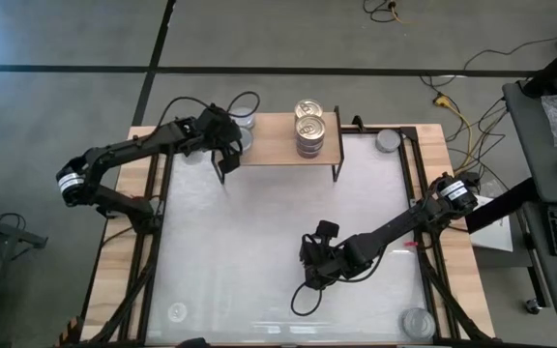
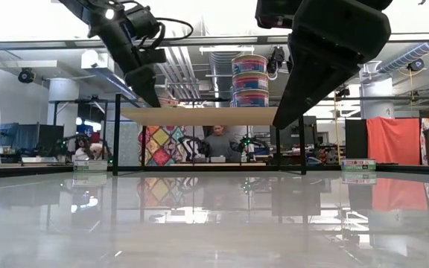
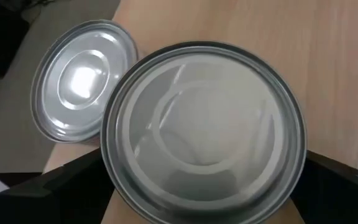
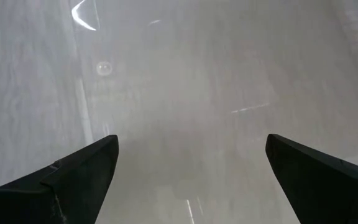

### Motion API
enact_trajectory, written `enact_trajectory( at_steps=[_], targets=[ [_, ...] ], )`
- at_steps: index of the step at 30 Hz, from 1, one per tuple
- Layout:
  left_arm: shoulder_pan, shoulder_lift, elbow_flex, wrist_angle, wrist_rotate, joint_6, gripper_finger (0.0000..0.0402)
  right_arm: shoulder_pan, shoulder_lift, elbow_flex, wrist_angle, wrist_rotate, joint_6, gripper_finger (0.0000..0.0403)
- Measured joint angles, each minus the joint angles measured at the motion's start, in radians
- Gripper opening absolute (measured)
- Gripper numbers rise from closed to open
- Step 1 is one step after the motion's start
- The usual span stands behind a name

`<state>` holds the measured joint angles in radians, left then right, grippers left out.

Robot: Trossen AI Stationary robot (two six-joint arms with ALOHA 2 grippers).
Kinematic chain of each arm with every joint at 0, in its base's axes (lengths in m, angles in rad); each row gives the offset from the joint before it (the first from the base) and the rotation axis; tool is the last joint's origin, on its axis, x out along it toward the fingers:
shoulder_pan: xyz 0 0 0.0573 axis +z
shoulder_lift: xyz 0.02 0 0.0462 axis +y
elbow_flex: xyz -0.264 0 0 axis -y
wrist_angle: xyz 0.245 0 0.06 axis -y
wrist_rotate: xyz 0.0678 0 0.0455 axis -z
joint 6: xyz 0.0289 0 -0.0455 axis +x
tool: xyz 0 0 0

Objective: Stack canned seafood by type on shelf
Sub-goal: Put the green tuna can on the shelf aligned with the other green tuna can

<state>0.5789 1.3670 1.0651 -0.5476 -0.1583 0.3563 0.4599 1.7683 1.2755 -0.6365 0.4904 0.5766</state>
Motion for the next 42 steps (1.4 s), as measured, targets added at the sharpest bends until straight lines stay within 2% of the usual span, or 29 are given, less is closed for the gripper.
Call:
enact_trajectory(
  at_steps=[25, 37, 42],
  targets=[
    [-0.008, -0.002, 0.002, -0.040, 0.044, -0.038, 0.0399, -0.021, 0.000, 0.000, 0.024, 0.000, -0.003, 0.0400],
    [-0.008, -0.002, 0.000, -0.047, 0.043, -0.143, 0.0400, -0.027, -0.003, 0.022, 0.021, 0.002, -0.070, 0.0400],
    [-0.009, -0.001, -0.001, -0.044, 0.044, -0.160, 0.0400, -0.040, -0.008, 0.068, 0.025, 0.082, -0.124, 0.0400]
  ],
)
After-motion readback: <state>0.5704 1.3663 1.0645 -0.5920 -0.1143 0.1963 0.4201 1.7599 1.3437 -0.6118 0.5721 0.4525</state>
